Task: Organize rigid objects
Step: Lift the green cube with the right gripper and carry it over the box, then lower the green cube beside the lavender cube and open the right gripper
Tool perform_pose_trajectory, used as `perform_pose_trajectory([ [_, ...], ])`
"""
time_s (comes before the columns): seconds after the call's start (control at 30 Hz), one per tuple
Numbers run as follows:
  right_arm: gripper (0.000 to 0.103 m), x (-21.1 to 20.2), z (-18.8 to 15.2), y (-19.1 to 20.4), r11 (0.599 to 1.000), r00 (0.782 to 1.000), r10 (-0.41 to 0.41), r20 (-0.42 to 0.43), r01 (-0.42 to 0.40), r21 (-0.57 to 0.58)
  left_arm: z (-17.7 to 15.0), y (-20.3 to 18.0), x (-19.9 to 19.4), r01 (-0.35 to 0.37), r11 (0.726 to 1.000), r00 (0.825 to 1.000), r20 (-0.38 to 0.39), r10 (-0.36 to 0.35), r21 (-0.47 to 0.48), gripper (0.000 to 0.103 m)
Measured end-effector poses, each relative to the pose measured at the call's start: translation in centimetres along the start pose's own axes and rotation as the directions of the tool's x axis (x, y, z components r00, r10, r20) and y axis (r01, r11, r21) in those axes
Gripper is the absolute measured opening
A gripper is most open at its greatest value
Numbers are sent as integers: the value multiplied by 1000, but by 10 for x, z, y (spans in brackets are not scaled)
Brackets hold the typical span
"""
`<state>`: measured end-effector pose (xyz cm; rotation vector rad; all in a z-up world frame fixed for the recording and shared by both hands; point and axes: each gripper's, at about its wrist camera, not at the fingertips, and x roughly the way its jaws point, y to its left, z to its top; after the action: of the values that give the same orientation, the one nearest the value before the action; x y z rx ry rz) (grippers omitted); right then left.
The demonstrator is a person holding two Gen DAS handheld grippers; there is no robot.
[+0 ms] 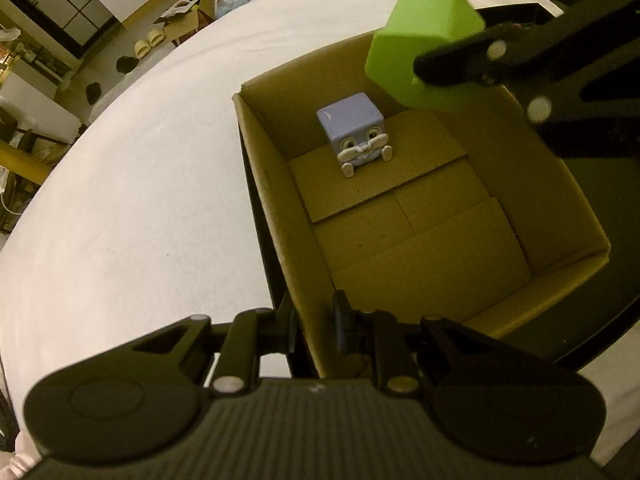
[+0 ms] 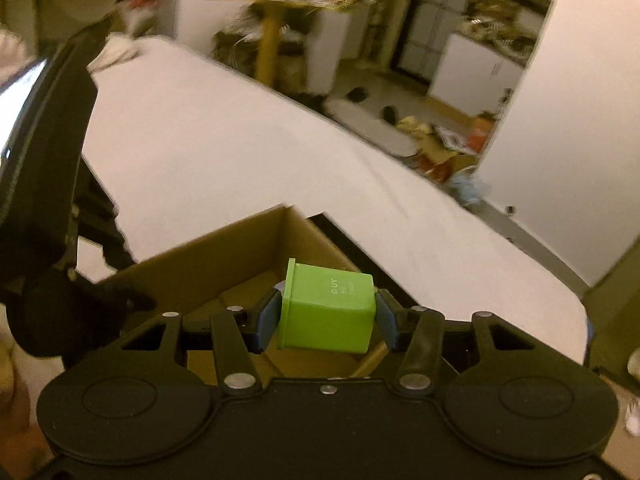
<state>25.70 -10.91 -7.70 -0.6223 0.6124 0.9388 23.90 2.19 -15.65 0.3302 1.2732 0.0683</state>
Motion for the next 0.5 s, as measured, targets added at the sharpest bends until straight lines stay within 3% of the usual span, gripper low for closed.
perform_pose_trajectory([
  [0.17,50,12,13,1,995,996,52,-69,-58,-87,-1,-1,1,-2,1000,1000,3,2,-3,17],
  [0.5,51,36,21,25,955,976,49,-213,-108,-277,-1,2,1,9,1000,1000,1,-9,-12,17],
])
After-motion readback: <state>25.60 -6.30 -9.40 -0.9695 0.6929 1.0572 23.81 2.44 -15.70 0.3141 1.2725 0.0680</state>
